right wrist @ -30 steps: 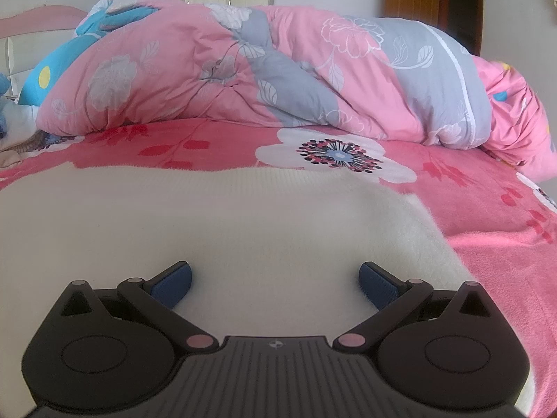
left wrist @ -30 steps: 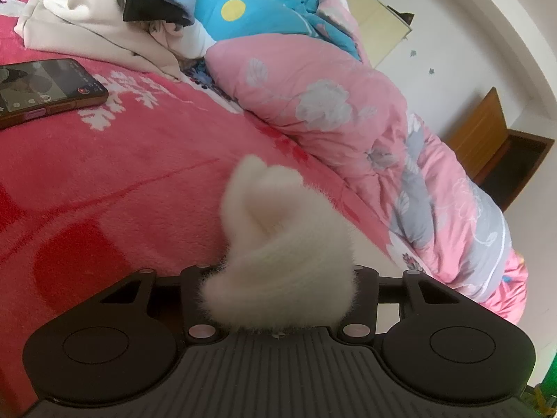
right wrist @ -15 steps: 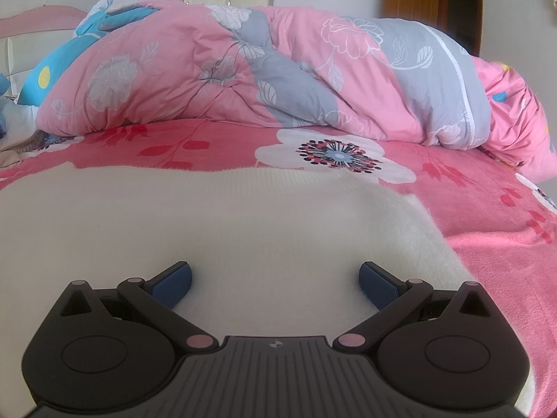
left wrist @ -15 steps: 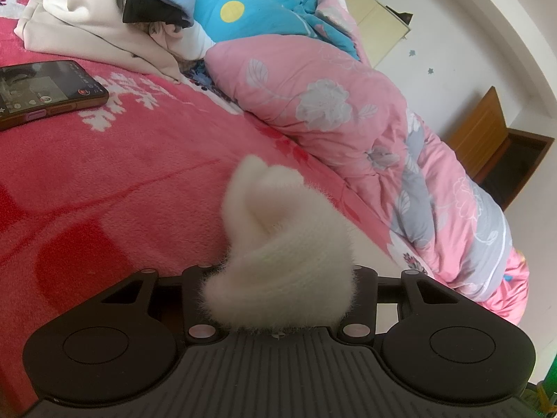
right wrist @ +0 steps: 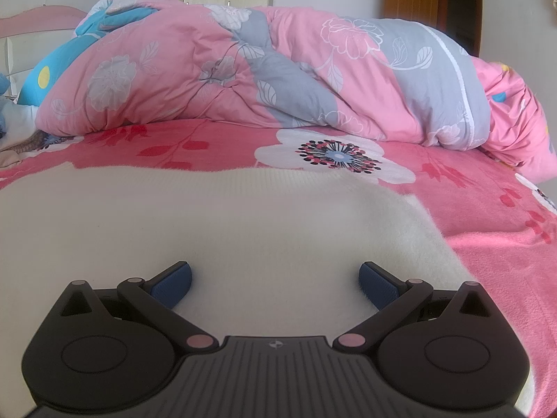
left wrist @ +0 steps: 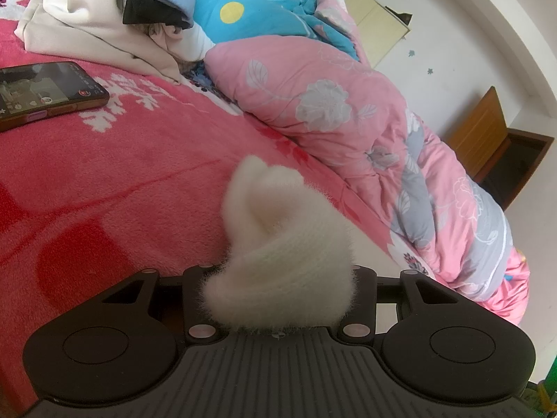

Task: Fold clothes
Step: 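Lift the sweater corner with the left gripper toward the right gripper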

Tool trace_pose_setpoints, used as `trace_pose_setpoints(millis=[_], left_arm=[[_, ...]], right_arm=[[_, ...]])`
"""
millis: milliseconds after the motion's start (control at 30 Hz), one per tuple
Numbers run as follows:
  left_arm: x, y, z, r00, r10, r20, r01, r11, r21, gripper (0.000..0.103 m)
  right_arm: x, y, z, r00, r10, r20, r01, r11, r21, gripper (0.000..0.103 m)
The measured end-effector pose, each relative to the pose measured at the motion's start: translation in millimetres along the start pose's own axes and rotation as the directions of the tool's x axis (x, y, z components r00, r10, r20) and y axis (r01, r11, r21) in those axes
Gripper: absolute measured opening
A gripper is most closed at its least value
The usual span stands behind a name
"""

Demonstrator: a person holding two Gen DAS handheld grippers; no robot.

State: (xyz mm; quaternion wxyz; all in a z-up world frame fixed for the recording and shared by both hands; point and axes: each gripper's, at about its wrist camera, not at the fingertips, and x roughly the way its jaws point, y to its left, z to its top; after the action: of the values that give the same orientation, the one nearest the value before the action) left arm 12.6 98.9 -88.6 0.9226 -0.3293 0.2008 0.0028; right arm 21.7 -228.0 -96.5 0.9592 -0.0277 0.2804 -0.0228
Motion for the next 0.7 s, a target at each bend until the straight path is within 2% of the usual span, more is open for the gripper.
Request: trace_pose_setpoints(millis=[367, 700], left_arm=[[-4.9, -10.7, 4.6, 1.0, 0.022, 0.005, -0.022, 0.999, 0.024, 0.032], [-12.4, -40.8, 16.0, 0.999, -0.001, 0.048, -0.005, 0.991, 0.131, 0.027]], right_arm=[[-0.4, -0.6, -1.1, 1.0, 0.002, 0.006, -0.002, 1.0, 0.003, 0.103], [-1.5, -1.9, -2.7, 1.0, 0.011, 0.021, -0.011, 1.0, 0.01, 0.103]])
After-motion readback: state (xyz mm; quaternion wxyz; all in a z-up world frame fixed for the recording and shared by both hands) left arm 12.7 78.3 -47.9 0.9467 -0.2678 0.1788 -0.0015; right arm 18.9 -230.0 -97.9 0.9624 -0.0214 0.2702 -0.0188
